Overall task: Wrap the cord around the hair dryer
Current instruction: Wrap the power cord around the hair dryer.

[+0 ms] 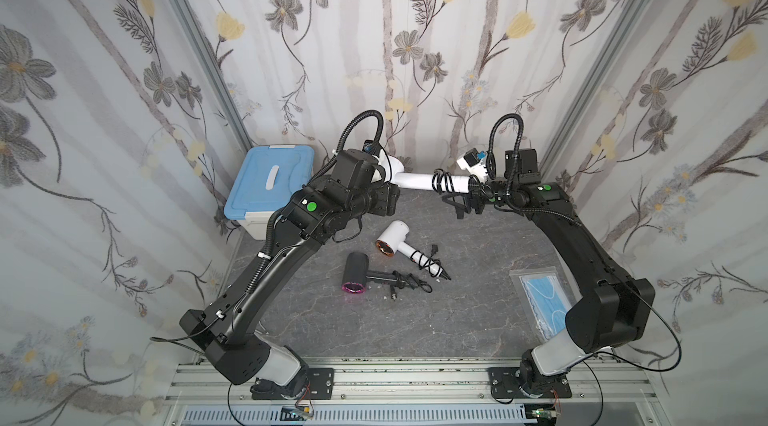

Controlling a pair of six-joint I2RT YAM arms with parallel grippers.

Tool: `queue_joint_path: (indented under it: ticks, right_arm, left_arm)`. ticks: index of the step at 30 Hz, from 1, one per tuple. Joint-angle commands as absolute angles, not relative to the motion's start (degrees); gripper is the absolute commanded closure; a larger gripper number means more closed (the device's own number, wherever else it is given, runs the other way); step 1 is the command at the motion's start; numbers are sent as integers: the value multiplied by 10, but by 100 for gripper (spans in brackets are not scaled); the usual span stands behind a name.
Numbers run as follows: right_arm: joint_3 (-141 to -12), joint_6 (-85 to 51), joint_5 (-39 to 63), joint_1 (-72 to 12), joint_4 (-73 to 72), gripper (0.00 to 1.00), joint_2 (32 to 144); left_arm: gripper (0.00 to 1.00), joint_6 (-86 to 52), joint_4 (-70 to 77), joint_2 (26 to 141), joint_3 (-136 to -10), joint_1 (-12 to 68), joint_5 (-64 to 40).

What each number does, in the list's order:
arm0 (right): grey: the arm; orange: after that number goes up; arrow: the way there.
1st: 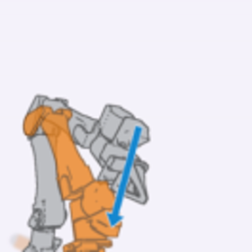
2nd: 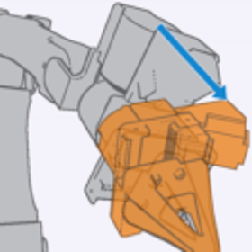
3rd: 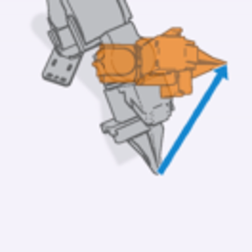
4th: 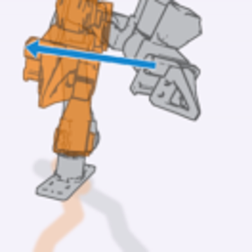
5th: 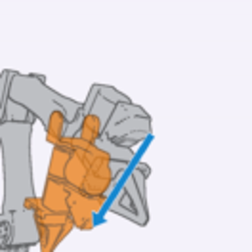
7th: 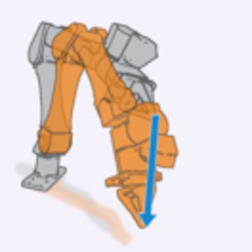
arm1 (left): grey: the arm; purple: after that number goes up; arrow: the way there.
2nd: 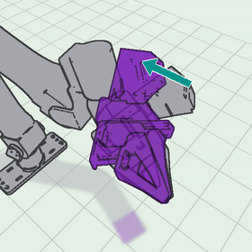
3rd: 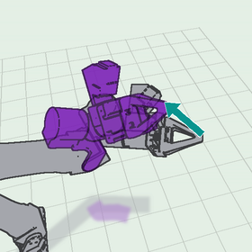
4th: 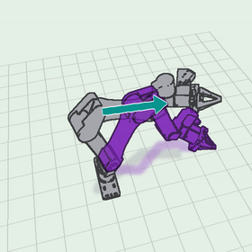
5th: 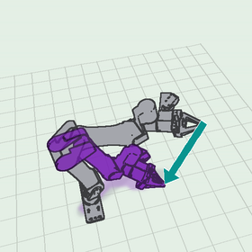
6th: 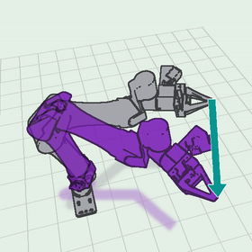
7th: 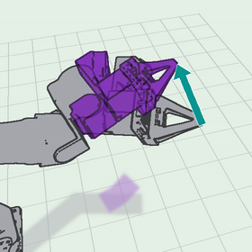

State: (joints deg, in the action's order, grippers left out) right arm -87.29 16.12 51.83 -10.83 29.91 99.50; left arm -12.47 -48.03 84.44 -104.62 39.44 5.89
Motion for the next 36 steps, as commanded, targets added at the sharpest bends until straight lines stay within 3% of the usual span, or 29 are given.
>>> queue_joint_path:
  ticks: [1, 10, 12, 14, 26, 28, 32, 34, 36]
  right_arm:
    - [-834, 134, 555, -109, 230, 44, 980]
    - [-728, 63, 568, -116, 97, 43, 962]
    - [-715, 48, 575, -122, 68, 29, 962]
    - [-703, 35, 579, -129, 42, 25, 959]
    - [-650, -32, 536, -151, -103, 26, 949]
    - [-650, -39, 529, -155, -114, 32, 955]
    - [-637, -58, 525, -159, -126, 76, 956]
    - [-618, -66, 516, -161, -137, 79, 945]
    - [-600, -75, 512, -161, -145, 91, 936]
  left_arm:
    - [100, -151, -443, 845, -1059, 395, 61]
    - [100, -173, -436, 848, -1085, 395, 44]
    - [100, -175, -437, 849, -1087, 395, 45]
    - [100, -176, -441, 850, -1091, 395, 47]
    - [100, -190, -439, 860, -1104, 395, 37]
    - [100, -192, -439, 861, -1107, 395, 35]
    - [100, -193, -449, 865, -1117, 395, 45]
    - [100, -194, -452, 865, -1119, 395, 54]
    - [100, -198, -452, 864, -1117, 395, 65]
